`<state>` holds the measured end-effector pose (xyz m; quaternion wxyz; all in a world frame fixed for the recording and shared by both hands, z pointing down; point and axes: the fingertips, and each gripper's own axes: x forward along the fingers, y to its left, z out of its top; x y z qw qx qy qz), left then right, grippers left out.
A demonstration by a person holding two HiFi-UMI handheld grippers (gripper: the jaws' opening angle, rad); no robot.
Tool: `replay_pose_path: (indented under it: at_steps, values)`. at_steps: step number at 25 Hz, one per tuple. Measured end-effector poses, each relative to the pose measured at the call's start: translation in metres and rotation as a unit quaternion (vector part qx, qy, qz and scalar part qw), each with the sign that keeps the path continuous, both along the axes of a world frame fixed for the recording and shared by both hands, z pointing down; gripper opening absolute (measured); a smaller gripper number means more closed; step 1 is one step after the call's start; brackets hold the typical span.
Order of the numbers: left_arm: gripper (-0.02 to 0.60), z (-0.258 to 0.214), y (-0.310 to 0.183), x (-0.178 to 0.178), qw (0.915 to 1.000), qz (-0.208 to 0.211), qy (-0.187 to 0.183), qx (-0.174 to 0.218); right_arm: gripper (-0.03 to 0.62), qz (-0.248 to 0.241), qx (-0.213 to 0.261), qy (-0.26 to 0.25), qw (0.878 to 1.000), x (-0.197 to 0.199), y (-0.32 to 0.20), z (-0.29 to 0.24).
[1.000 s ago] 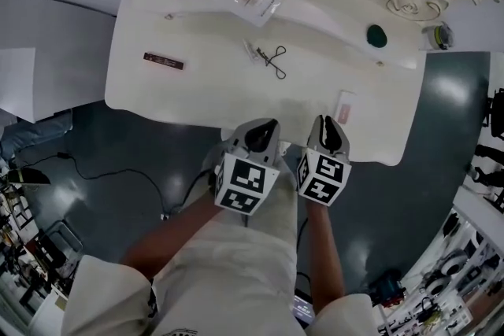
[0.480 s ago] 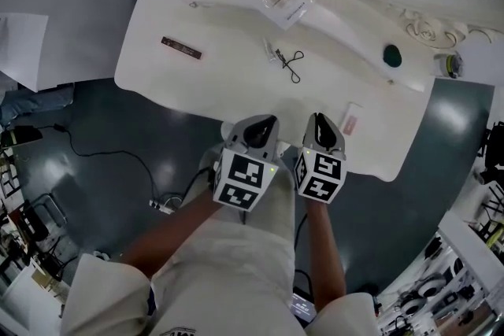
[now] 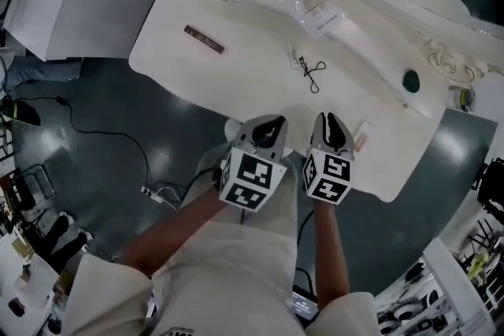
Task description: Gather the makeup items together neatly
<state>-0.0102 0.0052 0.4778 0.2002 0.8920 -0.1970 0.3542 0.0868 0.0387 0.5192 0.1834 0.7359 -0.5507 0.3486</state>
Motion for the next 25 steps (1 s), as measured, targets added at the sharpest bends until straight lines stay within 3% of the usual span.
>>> replay_pose_path:
  at_steps: [8, 25]
  values:
    - [0.005, 0.005, -0.004, -0.01, 0.9993, -0.036, 0.0, -0.011, 0.054, -0.049, 0.001, 0.008, 0.999, -0.005, -0.022, 0.006]
    - [0.005, 0.026, -0.011, -0.029, 0.9953, -0.092, -0.004, -0.03, 0.061, -0.1, -0.004, 0.018, 0.995, -0.004, -0.058, 0.027]
